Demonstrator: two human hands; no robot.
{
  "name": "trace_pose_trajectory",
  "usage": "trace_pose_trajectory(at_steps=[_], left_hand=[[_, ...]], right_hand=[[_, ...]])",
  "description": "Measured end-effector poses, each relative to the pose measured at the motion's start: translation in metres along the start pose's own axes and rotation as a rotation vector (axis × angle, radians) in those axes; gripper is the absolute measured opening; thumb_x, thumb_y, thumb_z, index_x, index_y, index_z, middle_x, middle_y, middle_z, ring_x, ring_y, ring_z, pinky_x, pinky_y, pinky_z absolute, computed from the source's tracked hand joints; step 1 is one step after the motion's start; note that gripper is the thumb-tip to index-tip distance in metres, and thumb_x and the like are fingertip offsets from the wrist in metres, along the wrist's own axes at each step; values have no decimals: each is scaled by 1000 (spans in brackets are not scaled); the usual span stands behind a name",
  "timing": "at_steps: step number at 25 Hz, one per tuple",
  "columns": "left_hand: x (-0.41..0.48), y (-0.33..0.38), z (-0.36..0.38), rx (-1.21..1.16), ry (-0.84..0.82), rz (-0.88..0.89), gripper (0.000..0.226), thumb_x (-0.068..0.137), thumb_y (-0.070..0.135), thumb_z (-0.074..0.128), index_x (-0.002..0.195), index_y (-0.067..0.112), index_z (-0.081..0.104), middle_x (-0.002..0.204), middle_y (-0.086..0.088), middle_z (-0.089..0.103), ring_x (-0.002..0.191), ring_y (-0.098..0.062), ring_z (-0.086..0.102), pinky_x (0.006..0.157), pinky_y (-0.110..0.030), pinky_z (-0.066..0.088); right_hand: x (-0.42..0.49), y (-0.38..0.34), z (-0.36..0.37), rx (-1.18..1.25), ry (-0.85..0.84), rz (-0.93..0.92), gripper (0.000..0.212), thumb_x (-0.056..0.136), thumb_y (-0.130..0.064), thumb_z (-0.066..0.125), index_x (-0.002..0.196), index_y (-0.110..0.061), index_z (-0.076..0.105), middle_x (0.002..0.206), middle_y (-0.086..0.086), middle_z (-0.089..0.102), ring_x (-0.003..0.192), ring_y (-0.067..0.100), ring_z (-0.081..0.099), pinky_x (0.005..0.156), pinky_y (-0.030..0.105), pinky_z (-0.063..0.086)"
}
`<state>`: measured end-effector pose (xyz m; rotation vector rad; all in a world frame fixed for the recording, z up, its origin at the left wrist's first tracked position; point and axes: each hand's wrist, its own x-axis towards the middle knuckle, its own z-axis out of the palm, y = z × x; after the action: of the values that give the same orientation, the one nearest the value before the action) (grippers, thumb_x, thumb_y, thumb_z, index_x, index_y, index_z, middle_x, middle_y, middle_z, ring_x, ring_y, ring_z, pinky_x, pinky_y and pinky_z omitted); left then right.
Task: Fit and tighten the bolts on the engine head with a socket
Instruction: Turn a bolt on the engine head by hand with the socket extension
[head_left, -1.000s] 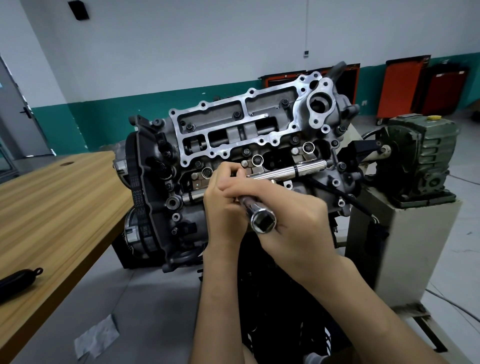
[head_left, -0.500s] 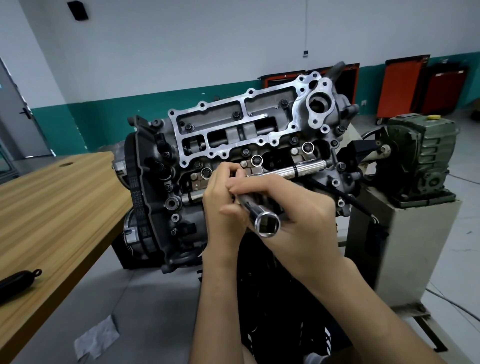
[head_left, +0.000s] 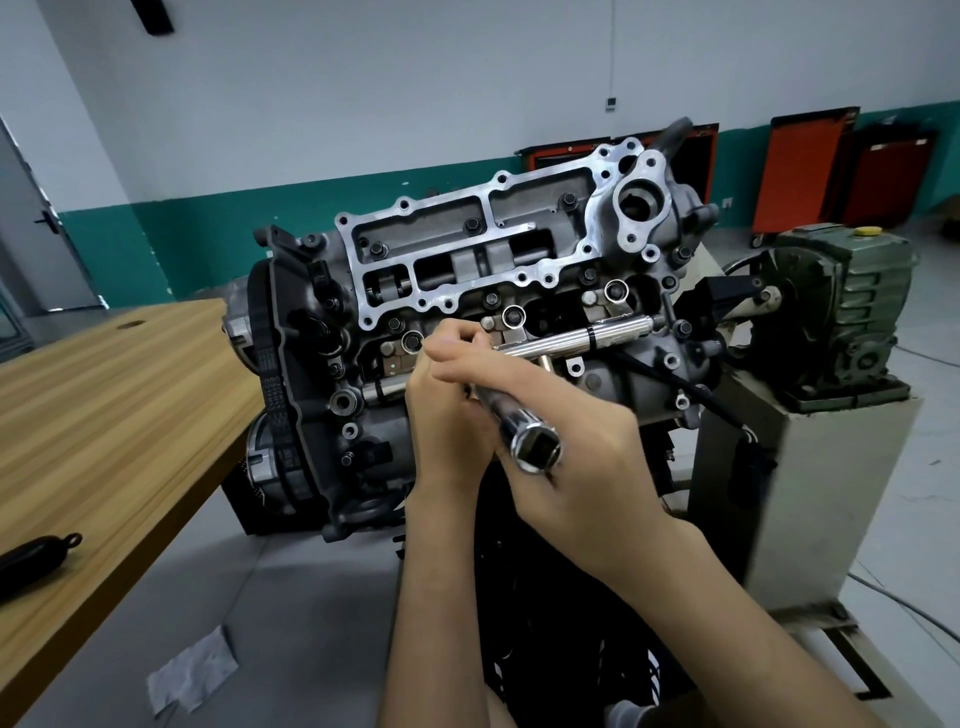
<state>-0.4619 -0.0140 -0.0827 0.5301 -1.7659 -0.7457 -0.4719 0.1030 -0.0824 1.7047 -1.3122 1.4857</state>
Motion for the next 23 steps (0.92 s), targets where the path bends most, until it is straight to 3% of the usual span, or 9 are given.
trace_pose_trajectory(at_steps=[2, 4, 6, 8, 10, 14, 16, 19, 23], left_hand=[[-3, -3, 1, -16, -10, 8, 13, 92, 7, 52, 81, 10, 58, 74, 9, 49, 78, 15, 46, 72, 0, 30], [-5, -5, 0, -77, -11, 39, 12, 92, 5, 51, 82, 2, 59, 80, -3, 60, 83, -11, 55, 77, -18, 39], [-4, -3, -1, -92, -31, 56, 12, 91, 5, 51, 82, 3, 58, 83, -3, 59, 88, -24, 54, 80, -26, 40], [1, -2, 1, -24, -48, 1, 14, 91, 2, 52, 86, 11, 62, 87, 1, 55, 97, -13, 45, 79, -4, 28], [2, -4, 2, 9, -3, 12, 16, 91, 4, 54, 84, 16, 63, 83, 5, 53, 85, 4, 45, 72, -1, 26], [-7, -15, 3, -79, 19, 130, 11, 89, 15, 51, 82, 9, 58, 77, 4, 60, 75, -12, 55, 69, -28, 43], [-6, -15, 3, -98, 30, 138, 11, 90, 16, 51, 81, 12, 56, 78, 12, 59, 76, -8, 55, 70, -27, 45], [-3, -13, 5, -26, 84, 89, 13, 88, 13, 55, 77, 20, 56, 72, 21, 47, 77, 15, 47, 72, 0, 33], [-5, -12, 3, -112, 15, 77, 18, 87, 22, 48, 82, 8, 58, 78, 1, 61, 77, -10, 56, 72, -24, 41]], right_hand=[[2, 3, -2, -50, 14, -1, 33, 74, 21, 69, 102, 4, 70, 104, 13, 72, 95, 15, 67, 89, 17, 50], [2, 6, -5, -75, 91, 38, 29, 70, 14, 78, 95, 1, 73, 87, 13, 74, 75, 16, 68, 76, 15, 52], [1, 5, -3, -69, 114, 45, 29, 70, 13, 79, 95, 2, 72, 89, 12, 74, 78, 16, 69, 80, 14, 51], [0, 1, 1, -33, 41, 17, 33, 74, 19, 71, 104, 4, 68, 109, 12, 70, 101, 16, 66, 93, 19, 49], [1, 0, 1, -21, -15, 0, 34, 77, 21, 66, 107, 4, 67, 111, 12, 69, 103, 16, 65, 94, 20, 49], [3, 5, -6, -81, 119, 45, 26, 68, 10, 82, 91, 2, 73, 77, 11, 72, 67, 16, 66, 66, 20, 52], [1, 3, -4, -56, 115, 41, 28, 70, 12, 80, 95, 3, 71, 89, 11, 73, 81, 14, 68, 78, 17, 52], [0, 0, 1, 6, -7, 9, 32, 79, 21, 66, 108, 7, 66, 115, 14, 68, 110, 16, 63, 99, 23, 47], [2, 7, -3, -63, 108, 42, 29, 69, 13, 80, 94, 2, 73, 86, 13, 74, 72, 14, 68, 79, 13, 51]])
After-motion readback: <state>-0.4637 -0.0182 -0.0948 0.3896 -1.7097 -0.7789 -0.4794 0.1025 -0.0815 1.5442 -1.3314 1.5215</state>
